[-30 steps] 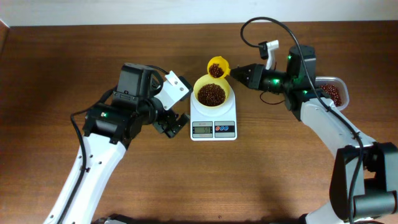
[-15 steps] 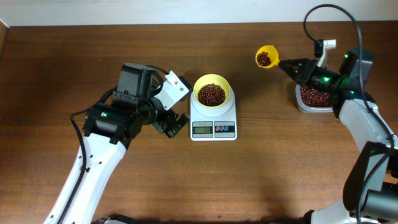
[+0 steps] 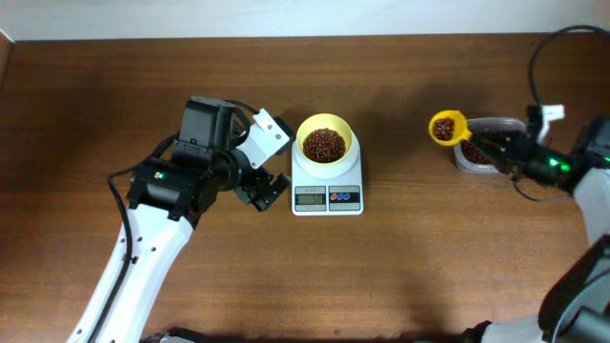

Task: Scoop item into bowl and weigh 50g on scale
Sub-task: 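Move the scoop with the right gripper back over the bean tub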

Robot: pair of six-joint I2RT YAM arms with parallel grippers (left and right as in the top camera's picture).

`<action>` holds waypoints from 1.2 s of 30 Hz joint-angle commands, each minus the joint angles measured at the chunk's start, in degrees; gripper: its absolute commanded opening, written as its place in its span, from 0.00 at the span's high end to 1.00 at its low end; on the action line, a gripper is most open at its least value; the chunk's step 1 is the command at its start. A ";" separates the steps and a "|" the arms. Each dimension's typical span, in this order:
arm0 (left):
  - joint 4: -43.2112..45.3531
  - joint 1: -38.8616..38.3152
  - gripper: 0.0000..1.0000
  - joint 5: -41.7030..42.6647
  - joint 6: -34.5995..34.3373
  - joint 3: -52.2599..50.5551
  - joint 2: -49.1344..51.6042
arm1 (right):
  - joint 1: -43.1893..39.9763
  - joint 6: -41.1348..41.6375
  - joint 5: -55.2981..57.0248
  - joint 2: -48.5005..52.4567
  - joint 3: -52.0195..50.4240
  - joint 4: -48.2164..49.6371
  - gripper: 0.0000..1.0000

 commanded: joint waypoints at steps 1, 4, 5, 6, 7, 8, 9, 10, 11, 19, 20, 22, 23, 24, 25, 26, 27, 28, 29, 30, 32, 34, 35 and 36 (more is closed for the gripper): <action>-0.02 0.39 0.01 0.02 0.92 0.94 -0.66 | -5.07 -9.42 -1.73 -4.57 0.17 -5.33 0.96; -0.02 0.39 0.01 0.02 0.92 0.94 -0.66 | -9.05 -10.45 8.81 -5.35 0.17 -6.91 0.96; -0.02 0.39 0.01 0.02 0.92 0.94 -0.66 | -9.03 -13.29 14.95 -5.35 0.17 -6.80 0.96; -0.04 0.39 0.01 0.04 0.92 0.94 -0.66 | -9.03 -14.51 19.50 -5.35 0.17 -6.78 0.96; -0.04 0.39 0.01 0.02 0.92 0.94 -0.66 | -8.98 -14.51 23.34 -5.35 0.17 -5.64 0.96; -0.02 0.39 0.01 0.02 0.92 0.94 -0.66 | -8.85 -15.91 23.58 -5.35 0.17 -2.78 0.96; -0.02 0.39 0.01 0.02 0.92 0.94 -0.66 | -8.57 -18.43 23.96 -5.35 0.17 -0.83 0.96; -0.02 0.39 0.01 0.02 0.92 0.94 -0.66 | -8.20 -18.58 25.07 -5.35 0.17 0.79 0.96; -0.04 0.39 0.01 0.02 0.92 0.94 -0.66 | -6.86 -18.58 26.36 -5.35 0.17 4.50 0.96; -0.02 0.39 0.01 0.02 0.92 0.94 -0.66 | 3.37 -26.73 49.00 -6.27 0.24 9.09 0.96; -0.02 0.39 0.01 0.02 0.92 0.94 -0.66 | 3.43 -26.77 50.53 -6.91 0.24 9.09 0.96; -0.02 0.39 0.01 0.02 0.92 0.94 -0.66 | 3.43 -26.93 56.87 -11.61 0.24 8.68 0.96; -0.02 0.39 0.01 0.02 0.92 0.94 -0.66 | 3.43 -26.93 57.00 -13.22 0.24 8.59 0.96; -0.02 0.39 0.01 0.02 0.92 0.94 -0.66 | 3.96 -26.95 58.12 -15.17 0.24 7.69 0.96; -0.04 0.39 0.01 0.02 0.92 0.94 -0.66 | 5.92 -27.50 63.71 -16.79 0.24 5.44 0.96; -0.04 0.39 0.01 0.02 0.92 0.94 -0.66 | 8.09 -28.44 67.19 -16.85 0.22 3.82 0.96; -0.02 0.39 0.01 0.02 0.92 0.94 -0.66 | 9.84 -28.41 70.20 -16.65 0.22 3.23 0.96; -0.04 0.39 0.01 0.02 0.92 0.94 -0.66 | 11.54 -28.39 74.16 -16.63 0.22 3.10 0.96; -0.04 0.39 0.01 0.02 0.92 0.94 -0.66 | 12.41 -28.39 76.63 -16.63 0.22 3.10 0.96; -0.02 0.39 0.01 0.02 0.92 0.94 -0.66 | 13.97 -28.35 82.23 -16.63 0.22 3.10 0.96; -0.04 0.39 0.01 0.02 0.92 0.94 -0.66 | 15.13 -27.12 85.11 -16.65 0.22 3.48 0.96; -0.04 0.39 0.01 0.02 0.92 0.94 -0.66 | 15.10 -20.48 84.70 -16.76 0.31 4.96 0.96; -0.04 0.39 0.01 0.02 0.92 0.94 -0.66 | 15.10 -14.12 80.61 -17.27 0.74 4.44 0.96; -0.02 0.39 0.01 0.02 0.92 0.94 -0.66 | 15.10 -11.04 74.36 -18.10 1.14 3.93 0.96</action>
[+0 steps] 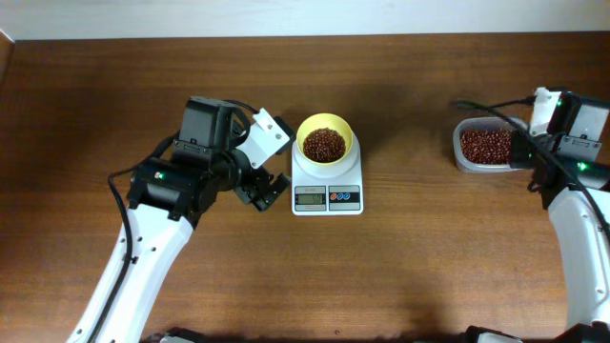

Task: Scoop item into bowl and weigh 50g on scale
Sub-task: 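Move the scoop with the right gripper back over the bean tub, then lower the scoop with the right gripper onto the table in front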

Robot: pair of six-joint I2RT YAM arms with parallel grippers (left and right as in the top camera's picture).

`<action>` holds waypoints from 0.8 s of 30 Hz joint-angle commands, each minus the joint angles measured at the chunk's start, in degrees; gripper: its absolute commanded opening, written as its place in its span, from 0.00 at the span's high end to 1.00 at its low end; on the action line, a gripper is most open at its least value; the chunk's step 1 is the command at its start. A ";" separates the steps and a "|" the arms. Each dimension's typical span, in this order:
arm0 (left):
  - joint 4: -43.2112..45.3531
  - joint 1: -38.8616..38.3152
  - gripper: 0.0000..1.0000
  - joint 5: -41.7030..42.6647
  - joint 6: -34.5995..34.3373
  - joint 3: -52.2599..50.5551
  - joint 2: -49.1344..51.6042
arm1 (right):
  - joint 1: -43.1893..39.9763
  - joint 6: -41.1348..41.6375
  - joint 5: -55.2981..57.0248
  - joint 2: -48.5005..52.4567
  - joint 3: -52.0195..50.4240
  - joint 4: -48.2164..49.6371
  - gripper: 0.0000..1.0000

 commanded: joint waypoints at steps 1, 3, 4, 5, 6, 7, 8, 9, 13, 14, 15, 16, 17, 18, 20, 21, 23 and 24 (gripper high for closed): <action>0.07 0.39 0.01 0.02 0.90 0.94 -0.66 | 0.31 12.46 -14.67 -3.54 1.38 -1.14 0.96; 0.07 0.39 0.01 0.02 0.90 0.94 -0.66 | 0.31 15.28 -25.27 -7.30 1.36 -7.52 0.96; 0.07 0.39 0.01 0.02 0.90 0.94 -0.66 | 0.33 15.23 -34.18 -9.92 1.36 -15.52 0.96; 0.04 0.39 0.01 0.02 0.90 0.94 -0.66 | 0.31 15.74 -39.76 -10.36 1.11 -23.91 0.96; 0.07 0.39 0.01 0.02 0.90 0.94 -0.66 | 0.31 18.12 -39.74 -10.03 0.59 -27.10 0.96; 0.04 0.39 0.01 0.02 0.90 0.94 -0.66 | 0.31 20.02 -39.76 -9.70 -0.66 -30.16 0.96; 0.07 0.39 0.01 0.02 0.90 0.94 -0.66 | 0.31 20.02 -40.50 -9.60 -3.58 -32.30 0.96; 0.07 0.39 0.01 0.02 0.90 0.94 -0.66 | 0.31 20.00 -41.86 -9.60 -6.75 -32.20 0.96; 0.07 0.39 0.01 0.02 0.90 0.94 -0.66 | -1.05 26.49 -42.38 -9.60 -18.16 -23.26 0.96; 0.07 0.39 0.01 0.02 0.90 0.94 -0.66 | -1.70 27.30 -45.20 -9.60 -21.64 -19.02 0.96; 0.04 0.39 0.01 0.02 0.90 0.94 -0.66 | -1.73 27.30 -48.28 -9.60 -24.24 -15.39 0.96; 0.07 0.39 0.01 0.02 0.90 0.94 -0.66 | -1.73 27.30 -50.93 -9.60 -26.10 -11.91 0.96; 0.07 0.39 0.01 0.02 0.90 0.94 -0.66 | -1.70 27.26 -51.78 -9.60 -26.71 -9.79 0.96; 0.07 0.39 0.01 0.02 0.90 0.94 -0.66 | -1.62 27.23 -51.78 -9.60 -26.71 -9.84 0.95; 0.07 0.39 0.01 0.02 0.90 0.94 -0.66 | -1.62 27.26 -49.90 -9.60 -26.71 -10.23 0.85; 0.07 0.39 0.01 0.02 0.90 0.94 -0.66 | -1.62 27.26 -46.21 -9.60 -26.77 -11.41 0.83; 0.07 0.39 0.01 0.02 0.90 0.94 -0.66 | -1.62 27.23 -45.20 -9.60 -27.63 -11.58 0.71; 0.04 0.39 0.01 0.02 0.90 0.94 -0.66 | -1.62 27.23 -44.76 -9.60 -28.26 -11.58 0.53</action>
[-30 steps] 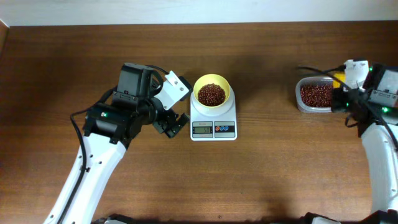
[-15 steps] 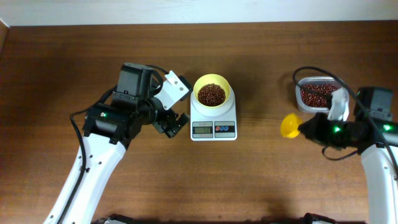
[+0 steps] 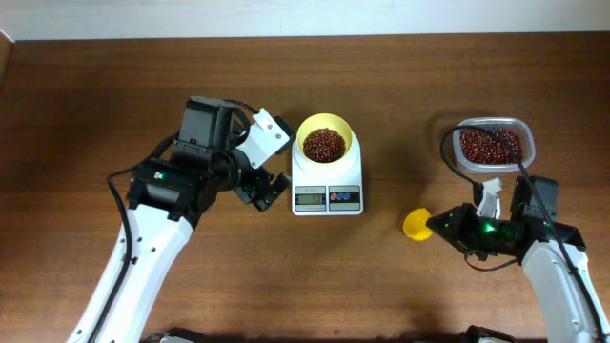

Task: Scoop item into bowl and weigh 50g on scale
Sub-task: 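Lower the scoop with the right gripper onto the table in front, then open the right gripper and release the scoop on the table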

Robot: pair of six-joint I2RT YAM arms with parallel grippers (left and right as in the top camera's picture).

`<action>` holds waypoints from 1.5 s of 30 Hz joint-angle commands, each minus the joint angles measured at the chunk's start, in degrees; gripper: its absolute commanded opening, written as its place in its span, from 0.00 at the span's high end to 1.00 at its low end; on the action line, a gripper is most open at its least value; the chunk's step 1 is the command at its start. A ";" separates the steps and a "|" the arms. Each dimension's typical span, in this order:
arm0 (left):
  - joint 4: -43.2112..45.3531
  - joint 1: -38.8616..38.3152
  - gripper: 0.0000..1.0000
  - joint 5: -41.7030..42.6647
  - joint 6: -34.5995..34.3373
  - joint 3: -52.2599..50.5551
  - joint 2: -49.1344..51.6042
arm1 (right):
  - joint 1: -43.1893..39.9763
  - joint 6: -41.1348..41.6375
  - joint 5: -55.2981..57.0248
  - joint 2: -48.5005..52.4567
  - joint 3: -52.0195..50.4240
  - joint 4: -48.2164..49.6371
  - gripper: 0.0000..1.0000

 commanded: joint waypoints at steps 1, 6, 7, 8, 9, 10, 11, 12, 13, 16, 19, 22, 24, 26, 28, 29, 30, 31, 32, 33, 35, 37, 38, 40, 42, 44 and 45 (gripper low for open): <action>0.04 0.39 0.01 0.02 0.90 0.85 -0.59 | -0.04 -0.24 2.05 -0.24 -2.32 0.02 0.18; 0.04 0.39 0.01 0.02 0.90 0.85 -0.59 | -0.04 -0.22 2.05 -0.24 -3.50 -1.01 0.01; 0.07 0.39 0.01 0.02 0.90 0.85 -0.59 | -0.04 -0.22 2.05 -0.24 -3.50 -1.03 0.01; 0.07 0.39 0.01 0.02 0.90 0.85 -0.59 | -0.04 -0.24 2.54 -0.24 -3.50 -1.29 0.01; 0.04 0.39 0.01 0.02 0.90 0.85 -0.59 | -0.04 -0.22 4.57 -0.24 -3.50 -2.86 0.01; 0.04 0.39 0.01 0.02 0.90 0.85 -0.59 | -0.04 -0.26 4.85 -0.24 -3.50 -4.98 0.01; 0.07 0.39 0.01 0.02 0.90 0.85 -0.59 | -0.04 -0.52 4.83 -0.24 -3.50 -6.16 0.01; 0.07 0.39 0.01 0.02 0.90 0.85 -0.59 | -0.04 -1.62 4.81 -0.24 -3.50 -6.43 0.01; 0.04 0.39 0.01 0.02 0.90 0.85 -0.59 | -0.04 -2.80 4.79 -0.24 -3.50 -6.45 0.01; 0.07 0.39 0.01 0.02 0.90 0.85 -0.59 | -0.04 -7.43 4.57 -0.28 -3.50 -6.23 0.01; 0.07 0.39 0.01 0.02 0.90 0.85 -0.59 | -0.04 -13.09 3.37 -1.97 -3.50 -6.21 0.01; 0.07 0.39 0.01 0.02 0.90 0.85 -0.59 | -0.04 -13.22 3.06 -6.54 -3.50 -5.99 0.01; 0.07 0.39 0.01 0.02 0.90 0.85 -0.59 | 0.02 -13.22 2.82 -9.99 -3.50 -6.03 0.02; 0.07 0.39 0.01 0.02 0.90 0.85 -0.59 | 2.05 -13.20 3.15 -16.35 -3.52 -6.01 0.01; 0.07 0.39 0.01 0.02 0.90 0.85 -0.59 | 6.99 -12.76 6.99 -25.73 -3.50 -6.01 0.02; 0.04 0.39 0.01 0.02 0.90 0.85 -0.59 | 8.87 -12.52 9.60 -29.46 -3.52 -6.08 0.01; 0.07 0.39 0.01 0.02 0.90 0.85 -0.59 | 10.64 -12.52 11.61 -33.27 -3.52 -6.08 0.01; 0.07 0.39 0.01 0.02 0.90 0.85 -0.59 | 12.55 -12.50 13.03 -38.58 -3.52 -6.10 0.01; 0.04 0.39 0.01 0.02 0.90 0.85 -0.59 | 12.61 -12.09 15.30 -40.39 -4.24 -6.21 0.01; 0.07 0.39 0.01 0.02 0.90 0.85 -0.59 | 12.59 -12.07 16.52 -40.41 -4.87 -6.21 0.01; 0.04 0.39 0.01 0.02 0.90 0.85 -0.59 | 12.59 -12.07 16.81 -40.44 -6.56 -5.73 0.01; 0.07 0.39 0.01 0.02 0.90 0.85 -0.59 | 12.55 -12.00 17.55 -41.07 -8.85 -0.79 0.01; 0.04 0.39 0.01 0.02 0.90 0.85 -0.59 | 12.55 -11.10 18.93 -41.75 -9.49 1.79 0.01; 0.04 0.39 0.01 0.02 0.90 0.85 -0.59 | 12.55 -11.04 21.31 -44.76 -10.69 8.57 0.01; 0.07 0.39 0.01 0.02 0.90 0.85 -0.59 | 12.66 -11.08 22.86 -48.19 -10.91 10.54 0.01; 0.07 0.39 0.01 0.02 0.90 0.85 -0.59 | 12.87 -11.08 22.84 -52.41 -11.37 10.56 0.01; 0.04 0.39 0.01 0.02 0.90 0.85 -0.59 | 13.49 -11.08 22.86 -54.25 -11.89 10.56 0.01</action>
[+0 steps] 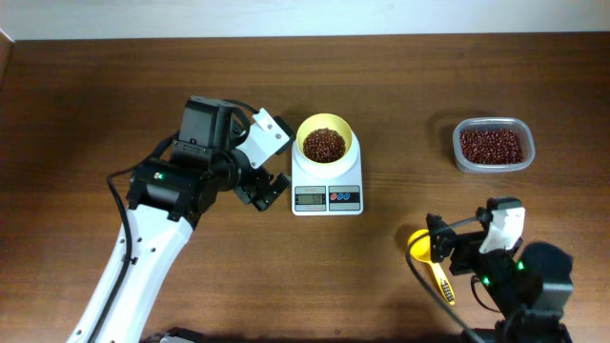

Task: Scoop item into bowl and weigh 50g on scale
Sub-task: 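Open the right gripper and release the scoop on the table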

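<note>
A yellow bowl (324, 127) holding red beans stands on the white scale (327, 197) at mid table. The clear tub of red beans (492, 146) sits at the far right. The yellow scoop (423, 250) lies on the table at the front right, handle pointing toward the front edge, and looks empty. My right gripper (437, 246) is at the scoop's neck, its fingers spread apart on either side. My left gripper (265, 191) hangs open just left of the scale, holding nothing.
The left arm's body (181, 181) covers the table left of the scale. The right arm's wrist (510, 272) and its cable (429, 295) crowd the front right corner. Bare wood lies between the scale and the tub.
My right arm has pulled back toward the front edge. The scoop, which it held just above the table, now lies flat with its handle showing, and the fingers stand apart. The left arm has not moved.
First my right gripper held the scoop with beans in it beside the tub. Then the arm covered the tub and hid the scoop. Later it carried the empty scoop to the front right, where the scoop now lies. The bowl and the left arm stayed put.
</note>
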Robot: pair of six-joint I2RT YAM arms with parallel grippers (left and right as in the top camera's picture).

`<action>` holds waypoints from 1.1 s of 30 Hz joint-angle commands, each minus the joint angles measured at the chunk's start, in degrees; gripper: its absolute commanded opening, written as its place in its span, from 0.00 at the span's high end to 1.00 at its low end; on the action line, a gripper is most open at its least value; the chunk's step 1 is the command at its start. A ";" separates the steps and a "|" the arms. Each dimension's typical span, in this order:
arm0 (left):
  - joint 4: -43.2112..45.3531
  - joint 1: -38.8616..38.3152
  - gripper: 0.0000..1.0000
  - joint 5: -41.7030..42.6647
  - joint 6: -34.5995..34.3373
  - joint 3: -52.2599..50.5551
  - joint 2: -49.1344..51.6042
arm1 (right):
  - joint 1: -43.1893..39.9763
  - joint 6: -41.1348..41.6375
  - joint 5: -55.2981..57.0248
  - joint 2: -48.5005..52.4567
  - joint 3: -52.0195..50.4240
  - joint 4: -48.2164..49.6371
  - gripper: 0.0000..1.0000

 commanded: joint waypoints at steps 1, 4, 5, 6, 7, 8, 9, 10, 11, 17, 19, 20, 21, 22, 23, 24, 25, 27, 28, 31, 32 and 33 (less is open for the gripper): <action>0.04 0.39 0.01 0.02 0.90 0.85 -0.55 | 2.19 0.42 1.49 -5.90 -2.29 0.24 0.01; 0.04 0.39 0.01 0.02 0.90 0.85 -0.55 | 6.51 0.42 3.48 -11.43 -5.68 1.97 0.01; 0.02 0.39 0.01 0.02 0.90 0.85 -0.55 | 7.76 0.42 5.11 -12.39 -6.91 3.41 0.01; 0.04 0.39 0.01 0.02 0.90 0.85 -0.55 | 8.81 0.44 6.47 -13.49 -8.37 4.85 0.01; 0.04 0.39 0.01 0.02 0.90 0.85 -0.55 | 9.20 0.44 6.60 -14.62 -9.66 5.75 0.01; 0.04 0.39 0.01 0.02 0.90 0.85 -0.55 | 9.18 0.46 6.58 -15.98 -10.84 6.05 0.01; 0.04 0.39 0.01 0.02 0.90 0.85 -0.55 | 9.16 0.44 6.60 -17.49 -11.65 6.05 0.01; 0.04 0.39 0.01 0.02 0.90 0.85 -0.55 | 9.05 0.44 6.62 -18.91 -12.22 6.05 0.01; 0.04 0.39 0.01 0.02 0.90 0.85 -0.55 | 8.98 0.42 7.06 -20.13 -12.94 6.29 0.01; 0.04 0.39 0.01 0.02 0.90 0.85 -0.55 | 8.63 0.42 8.37 -20.13 -14.69 7.67 0.01; 0.04 0.39 0.01 0.02 0.90 0.85 -0.55 | 8.63 0.42 9.70 -20.13 -15.28 9.33 0.01; 0.04 0.39 0.01 0.02 0.90 0.85 -0.55 | 8.63 0.44 10.01 -20.13 -15.28 9.44 0.01; 0.04 0.39 0.01 0.02 0.90 0.85 -0.55 | 8.63 0.42 10.34 -20.13 -15.28 9.44 0.01; 0.02 0.39 0.01 0.02 0.90 0.85 -0.55 | 8.61 0.39 10.45 -20.13 -15.30 9.44 0.01; 0.04 0.39 0.01 0.02 0.90 0.85 -0.55 | 8.41 0.04 10.43 -20.13 -15.30 9.77 0.01; 0.04 0.39 0.01 0.02 0.90 0.85 -0.55 | 8.11 -0.02 10.45 -20.13 -15.30 10.05 0.01; 0.04 0.39 0.01 0.02 0.90 0.85 -0.55 | 7.61 0.00 10.45 -20.13 -15.45 10.60 0.01; 0.04 0.39 0.01 0.02 0.90 0.85 -0.55 | 7.52 -0.02 10.45 -20.13 -16.50 12.66 0.01; 0.02 0.39 0.01 0.02 0.90 0.85 -0.55 | 7.52 0.00 10.43 -20.13 -17.77 14.53 0.01; 0.04 0.39 0.01 0.02 0.90 0.85 -0.55 | 7.52 0.00 10.43 -20.13 -19.26 17.03 0.01; 0.02 0.39 0.01 0.02 0.90 0.85 -0.55 | 7.52 -0.02 10.43 -20.13 -19.28 16.96 0.01; 0.04 0.39 0.01 0.02 0.90 0.85 -0.55 | 7.52 -0.02 10.43 -20.13 -19.52 16.98 0.01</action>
